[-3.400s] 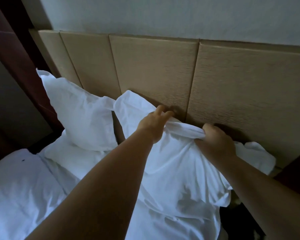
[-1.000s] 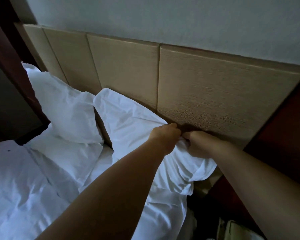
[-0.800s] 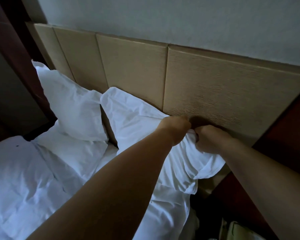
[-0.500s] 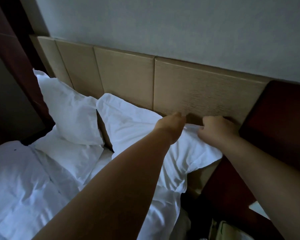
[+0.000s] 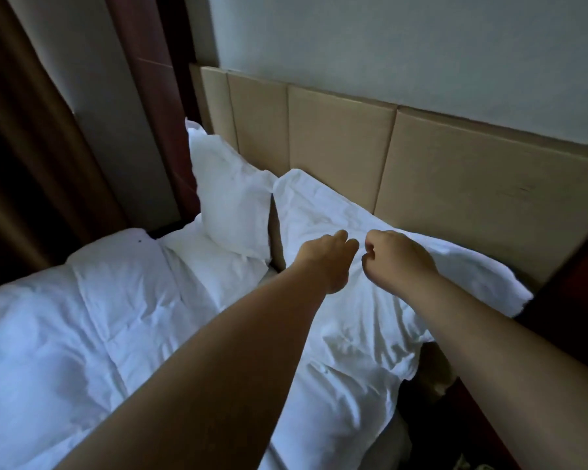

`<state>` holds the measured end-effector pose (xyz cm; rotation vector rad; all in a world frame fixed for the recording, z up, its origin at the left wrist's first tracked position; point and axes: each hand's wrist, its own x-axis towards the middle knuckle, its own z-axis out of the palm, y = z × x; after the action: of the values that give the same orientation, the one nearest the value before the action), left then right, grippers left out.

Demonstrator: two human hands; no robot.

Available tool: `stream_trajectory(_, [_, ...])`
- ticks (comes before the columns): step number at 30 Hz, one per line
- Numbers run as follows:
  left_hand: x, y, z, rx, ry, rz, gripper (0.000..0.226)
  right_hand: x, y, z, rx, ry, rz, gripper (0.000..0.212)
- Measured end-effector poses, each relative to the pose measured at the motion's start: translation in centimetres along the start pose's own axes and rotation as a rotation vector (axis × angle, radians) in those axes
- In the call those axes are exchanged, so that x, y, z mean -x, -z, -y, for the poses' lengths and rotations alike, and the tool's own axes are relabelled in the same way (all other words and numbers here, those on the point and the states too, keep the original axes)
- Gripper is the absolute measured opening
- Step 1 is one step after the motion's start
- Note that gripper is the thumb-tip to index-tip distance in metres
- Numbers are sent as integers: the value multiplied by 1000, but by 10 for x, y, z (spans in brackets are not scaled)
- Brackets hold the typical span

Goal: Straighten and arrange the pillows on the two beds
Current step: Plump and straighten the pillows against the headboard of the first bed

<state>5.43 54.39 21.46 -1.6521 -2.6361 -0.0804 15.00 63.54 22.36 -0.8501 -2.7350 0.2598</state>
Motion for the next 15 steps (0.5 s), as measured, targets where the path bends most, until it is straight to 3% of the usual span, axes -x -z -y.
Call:
stream_trajectory(7, [23, -55, 91, -59, 153, 143, 33, -28, -83, 58, 0, 91, 178, 18])
stream_trajectory(12, [48, -128, 196, -122, 304, 364, 36, -56, -161, 88, 42, 126, 363, 20])
stream_trajectory(15, [53, -174, 244, -141, 301, 440, 35, -72, -213, 102, 64, 133, 451, 21])
